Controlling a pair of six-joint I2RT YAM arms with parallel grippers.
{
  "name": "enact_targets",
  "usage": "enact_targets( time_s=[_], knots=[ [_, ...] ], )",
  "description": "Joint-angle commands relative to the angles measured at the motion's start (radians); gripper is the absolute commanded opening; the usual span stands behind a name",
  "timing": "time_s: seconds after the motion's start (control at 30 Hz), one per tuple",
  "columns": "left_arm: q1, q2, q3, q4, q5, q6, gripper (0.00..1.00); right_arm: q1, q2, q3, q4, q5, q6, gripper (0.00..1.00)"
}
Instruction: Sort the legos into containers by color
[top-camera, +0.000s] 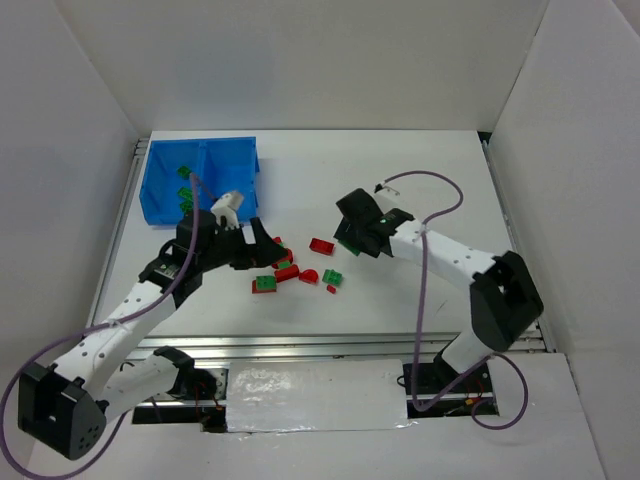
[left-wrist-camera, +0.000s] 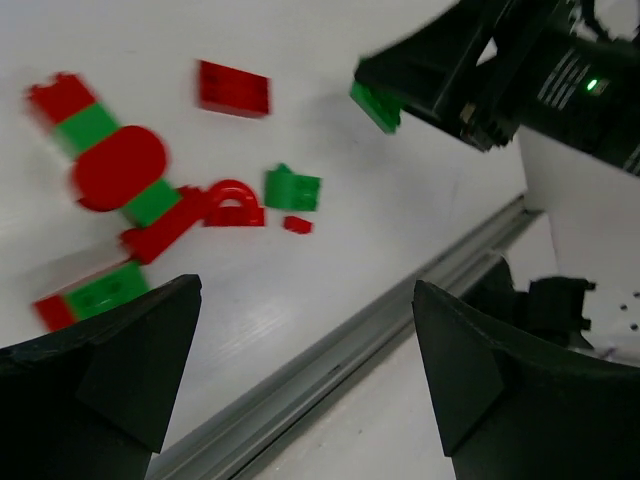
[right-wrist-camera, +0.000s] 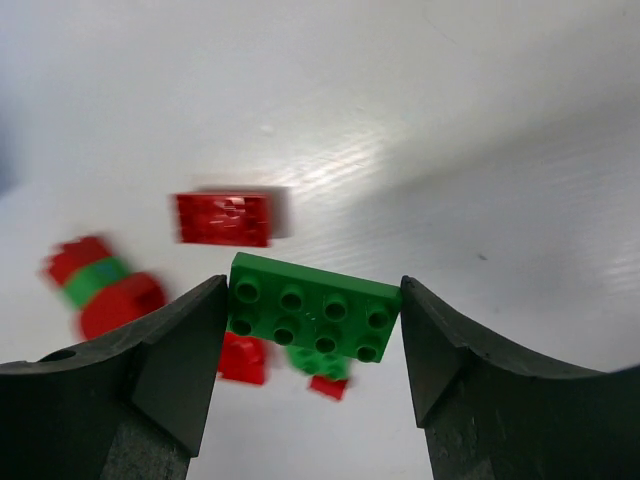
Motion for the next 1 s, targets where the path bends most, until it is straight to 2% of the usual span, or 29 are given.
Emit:
enact_targets(
  time_s=[0.0,0.07,0.27,0.4,0.6,0.73,0.8,0.83,0.97],
  knots=[
    [-0.113,0.048,0.006,0.280,0.033,-0.061,1.00,0.019,-0.179,0.064,0.000,0.062,0.068,0.18],
    [-0.166,0.078,0.000,0.375,0.026,-0.065,0.99,0.040,-0.233,0.055,0.022,0.055,0.085,0.18],
    [-0.235,0.137,-0.003,0.549,0.048,-0.065,0.99,0.101,-0.380,0.047,0.088,0.013,0.099,0.20],
    [-0.260,0.167,0.004,0.632,0.052,-0.050,0.93,0.152,-0.417,0.046,0.137,-0.028,0.100,0.21],
    [-0.262,0.202,0.014,0.707,0.091,-0.061,0.77,0.209,-0.399,0.079,0.142,-0.017,0.102,0.21],
    [-0.263,0.200,0.018,0.702,0.071,-0.053,0.55,0.236,-0.380,0.108,0.141,-0.005,0.102,0.21],
    [-0.263,0.200,0.021,0.693,0.068,-0.048,0.53,0.246,-0.369,0.116,0.142,-0.005,0.100,0.21],
    [-0.263,0.203,0.026,0.693,0.063,-0.048,0.46,0.258,-0.366,0.119,0.142,-0.005,0.099,0.21],
    [-0.263,0.205,0.029,0.692,0.052,-0.054,0.39,0.273,-0.345,0.138,0.139,0.007,0.096,0.21]
  ],
)
